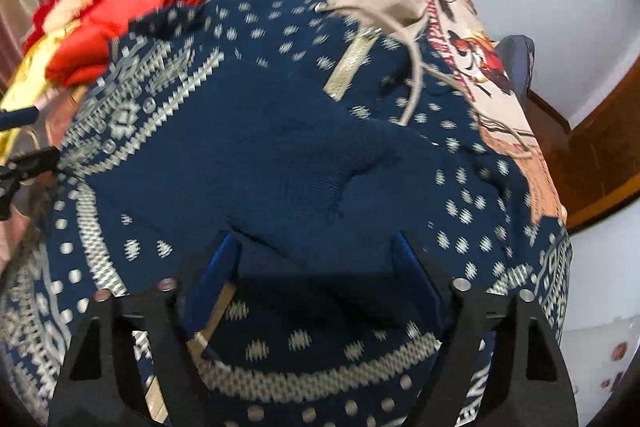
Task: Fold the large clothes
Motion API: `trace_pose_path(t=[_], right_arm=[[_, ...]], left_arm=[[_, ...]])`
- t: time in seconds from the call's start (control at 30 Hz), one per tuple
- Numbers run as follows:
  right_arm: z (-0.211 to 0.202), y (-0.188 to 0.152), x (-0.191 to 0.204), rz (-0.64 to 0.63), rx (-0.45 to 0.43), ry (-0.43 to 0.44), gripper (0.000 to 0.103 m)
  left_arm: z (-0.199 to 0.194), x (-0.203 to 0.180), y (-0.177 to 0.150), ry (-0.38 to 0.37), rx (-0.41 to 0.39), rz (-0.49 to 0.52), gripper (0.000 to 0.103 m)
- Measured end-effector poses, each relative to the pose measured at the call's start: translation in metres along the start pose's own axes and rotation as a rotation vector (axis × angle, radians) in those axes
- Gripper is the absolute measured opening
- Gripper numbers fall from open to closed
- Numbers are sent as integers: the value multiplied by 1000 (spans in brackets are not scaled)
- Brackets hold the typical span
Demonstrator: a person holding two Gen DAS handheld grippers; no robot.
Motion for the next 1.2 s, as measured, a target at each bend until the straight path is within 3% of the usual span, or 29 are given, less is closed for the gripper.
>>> trace_pose_path(t=[0.13,0.27,0.37,0.4,0.6,0.83,1.07,1.2], right_arm=[[7,3,3,-17,-27,7,65],[13,3,-3,27,-25,70,52],[11,3,-11,57,-32,49,21],[9,3,-14,69,-31,41,15],[-27,-1,-53,221,-141,47,13],[-61,-18,-105,399,-222,47,13],[-34,-55,-136,514,-117,50,12],[-21,-72,-147,554,-47,49,13]], left_arm=[[15,8,-4,-30,26,-47,87],[25,12,-8,-53,34,-112,87],[26,14,-9,-57,33,-139,87],[25,13,-9,-52,34,-139,87],[6,7,-1,5,-8,-102,87],[-3,13,7,21,-24,-158,87],[23,10,0,45,45,-156,87],[26,11,-3,46,41,-164,88]])
Point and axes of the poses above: each gripper's, at about its wrist camera, not at the fingertips, and z roughly the way its jaws point, x to its left, y to its top, the point moved 1 cm from there along z, roughly the way its jaws point, and after that the axes turned 6 degrees about -y, right-handed, at the moved point
